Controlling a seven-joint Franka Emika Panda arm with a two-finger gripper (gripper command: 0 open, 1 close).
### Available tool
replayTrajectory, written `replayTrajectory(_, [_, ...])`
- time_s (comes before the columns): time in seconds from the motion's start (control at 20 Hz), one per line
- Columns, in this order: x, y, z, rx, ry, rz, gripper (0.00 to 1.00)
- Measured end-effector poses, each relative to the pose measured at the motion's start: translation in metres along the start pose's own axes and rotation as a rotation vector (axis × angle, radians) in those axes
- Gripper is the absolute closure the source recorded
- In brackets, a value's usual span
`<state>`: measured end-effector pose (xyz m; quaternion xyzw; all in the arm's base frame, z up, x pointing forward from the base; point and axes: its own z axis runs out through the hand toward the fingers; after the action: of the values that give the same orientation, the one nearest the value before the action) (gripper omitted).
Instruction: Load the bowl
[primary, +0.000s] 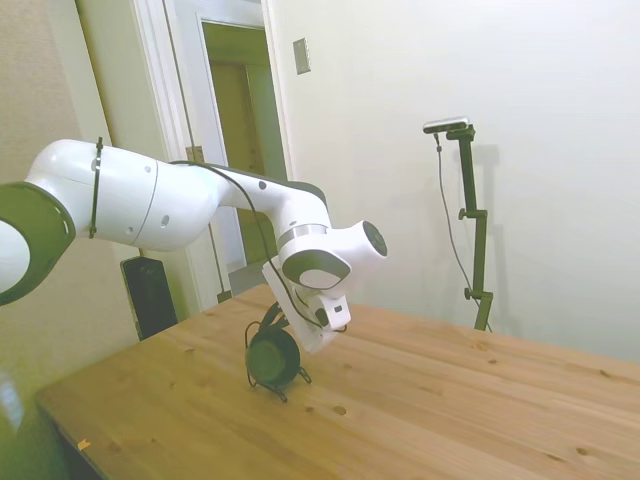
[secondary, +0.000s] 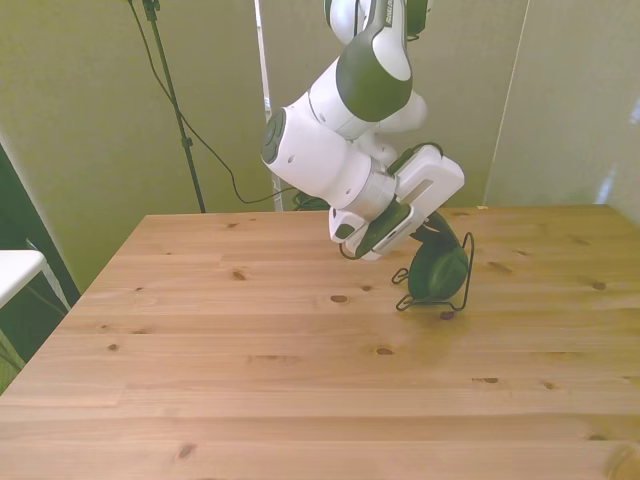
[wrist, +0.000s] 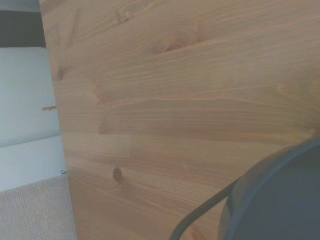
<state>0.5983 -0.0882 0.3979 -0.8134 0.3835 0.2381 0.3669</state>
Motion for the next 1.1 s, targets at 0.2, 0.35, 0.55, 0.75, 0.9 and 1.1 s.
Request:
replayTrajectory(0.2, [0.0001, 0.0002, 0.0, -0.003, 0.001, 0.03, 1.0])
replayTrajectory(0.35, [0.0001, 0.0003, -0.0002, -0.004, 0.002, 0.05, 1.0])
replayTrajectory(0.55, [-0.0006, -0.0008, -0.0028, -0.019, 0.015, 0.069, 0.0])
replayTrajectory(0.75, [-0.0016, -0.0024, -0.0032, -0.028, 0.021, 0.074, 0.0])
replayTrajectory(0.9, [-0.0022, -0.003, -0.003, -0.037, 0.025, 0.073, 0.0])
replayTrajectory(1.1, [-0.0052, -0.0039, -0.0049, -0.041, 0.031, 0.073, 0.0])
